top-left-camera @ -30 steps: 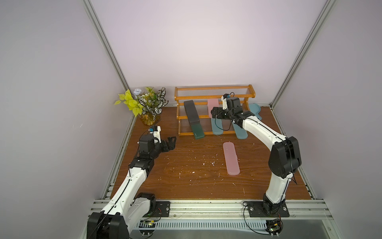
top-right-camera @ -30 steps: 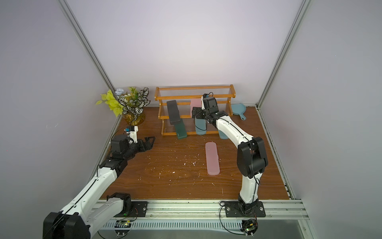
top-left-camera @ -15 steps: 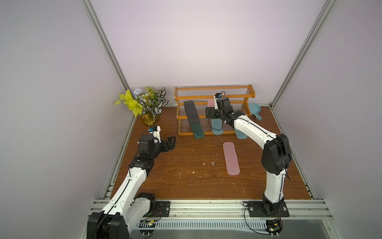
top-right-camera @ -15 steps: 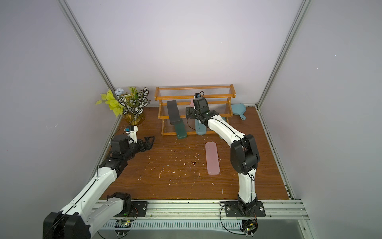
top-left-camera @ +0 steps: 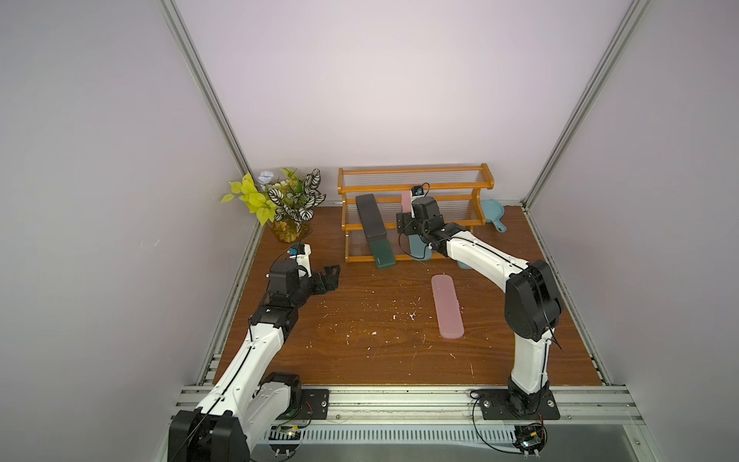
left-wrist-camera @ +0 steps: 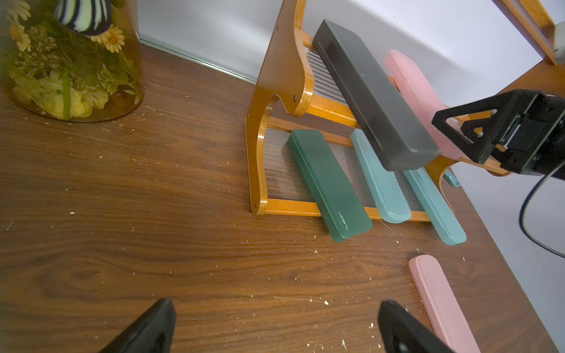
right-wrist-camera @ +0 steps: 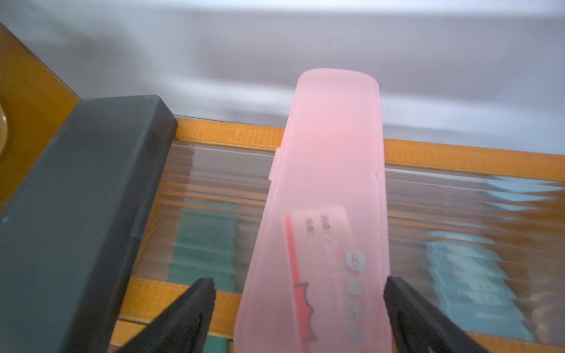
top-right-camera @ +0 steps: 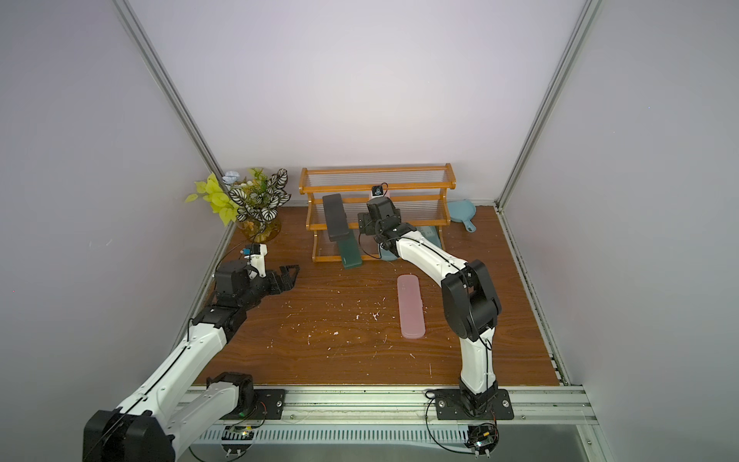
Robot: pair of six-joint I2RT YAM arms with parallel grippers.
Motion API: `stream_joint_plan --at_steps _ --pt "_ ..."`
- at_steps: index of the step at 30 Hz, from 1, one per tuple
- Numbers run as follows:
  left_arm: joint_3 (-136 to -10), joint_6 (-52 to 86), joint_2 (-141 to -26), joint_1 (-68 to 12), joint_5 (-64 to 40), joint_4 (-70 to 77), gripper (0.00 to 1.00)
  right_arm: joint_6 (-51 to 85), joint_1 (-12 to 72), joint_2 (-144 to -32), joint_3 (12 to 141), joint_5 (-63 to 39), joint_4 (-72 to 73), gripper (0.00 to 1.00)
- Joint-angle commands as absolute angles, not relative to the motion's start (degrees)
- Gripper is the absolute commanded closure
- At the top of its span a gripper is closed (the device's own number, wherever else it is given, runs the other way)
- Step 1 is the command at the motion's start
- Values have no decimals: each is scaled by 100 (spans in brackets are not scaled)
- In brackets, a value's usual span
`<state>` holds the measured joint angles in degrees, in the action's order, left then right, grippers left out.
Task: Remove the pencil cases from the shelf
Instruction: Pick up the pencil case from the shelf.
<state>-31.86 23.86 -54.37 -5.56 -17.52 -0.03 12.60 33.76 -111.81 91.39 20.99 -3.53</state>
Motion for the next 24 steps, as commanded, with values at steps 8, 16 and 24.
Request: stream_joint_plan --at_steps 8,16,24 --pt "-3135 2244 -5414 -592 -1664 -70 2 977 3472 -10837 8448 2513 324 13" --pt "-3134 2237 -5423 -591 -1663 -90 2 854 3496 -10854 8270 2601 701 15" --pt "-3135 2233 -5392 -589 -1639 -123 2 900 3502 -10898 8299 2661 756 25"
